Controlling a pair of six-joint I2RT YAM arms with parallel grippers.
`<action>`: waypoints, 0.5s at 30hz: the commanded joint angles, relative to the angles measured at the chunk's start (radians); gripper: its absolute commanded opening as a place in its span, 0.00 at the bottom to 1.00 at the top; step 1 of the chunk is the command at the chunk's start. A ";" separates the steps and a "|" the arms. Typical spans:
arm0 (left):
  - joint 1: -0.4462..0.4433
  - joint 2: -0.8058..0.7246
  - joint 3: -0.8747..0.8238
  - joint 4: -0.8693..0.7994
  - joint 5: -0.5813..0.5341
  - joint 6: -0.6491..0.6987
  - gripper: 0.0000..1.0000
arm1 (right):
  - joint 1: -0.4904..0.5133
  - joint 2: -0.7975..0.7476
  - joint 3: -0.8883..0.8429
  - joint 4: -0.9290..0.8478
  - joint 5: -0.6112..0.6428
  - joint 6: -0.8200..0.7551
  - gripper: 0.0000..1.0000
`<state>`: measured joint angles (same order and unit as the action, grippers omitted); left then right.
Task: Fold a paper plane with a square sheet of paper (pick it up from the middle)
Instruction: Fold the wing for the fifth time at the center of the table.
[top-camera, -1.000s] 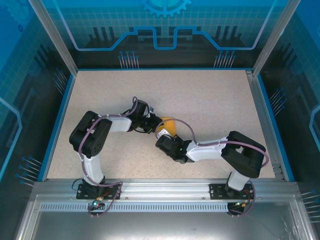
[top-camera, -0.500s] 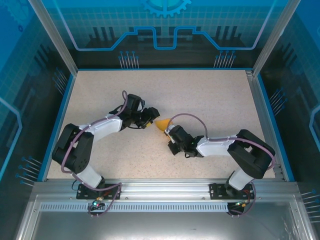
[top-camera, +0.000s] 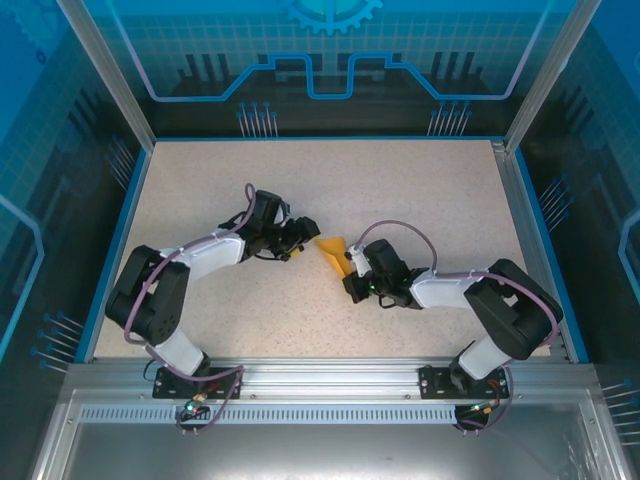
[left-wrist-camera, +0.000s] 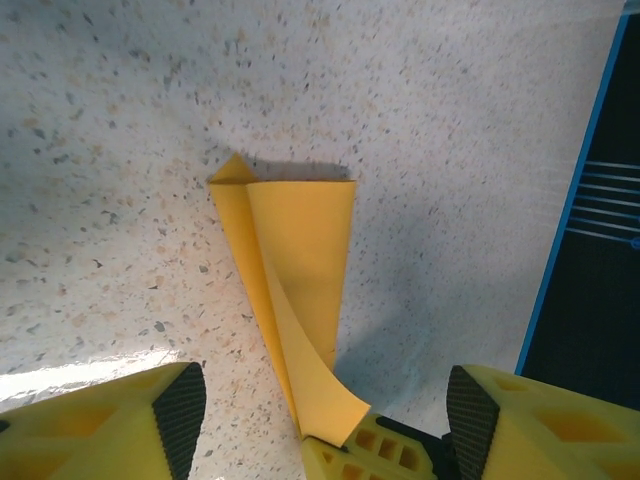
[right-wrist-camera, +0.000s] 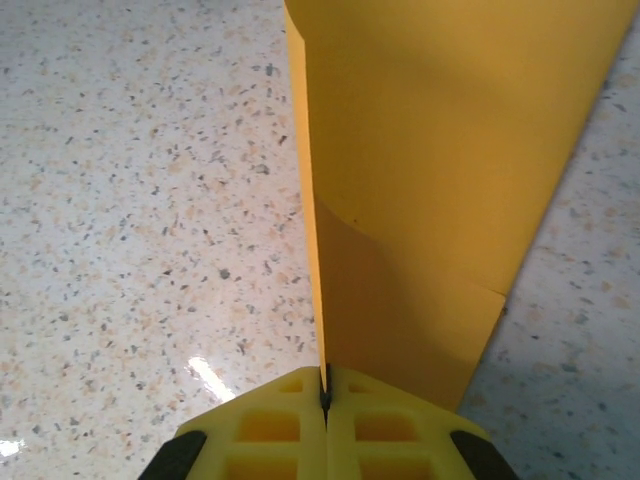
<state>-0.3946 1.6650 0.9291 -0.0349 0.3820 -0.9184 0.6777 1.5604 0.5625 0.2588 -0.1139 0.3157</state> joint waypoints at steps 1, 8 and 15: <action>-0.002 0.089 0.052 0.008 0.080 -0.032 0.69 | -0.003 -0.008 -0.008 0.041 -0.033 -0.015 0.03; -0.018 0.192 0.137 -0.063 0.092 -0.056 0.66 | 0.046 -0.005 0.022 -0.012 0.040 -0.072 0.05; -0.027 0.224 0.174 -0.132 0.082 -0.061 0.35 | 0.100 0.018 0.064 -0.062 0.126 -0.102 0.08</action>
<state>-0.4168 1.8751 1.0843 -0.1040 0.4435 -0.9752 0.7521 1.5635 0.5919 0.2245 -0.0383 0.2459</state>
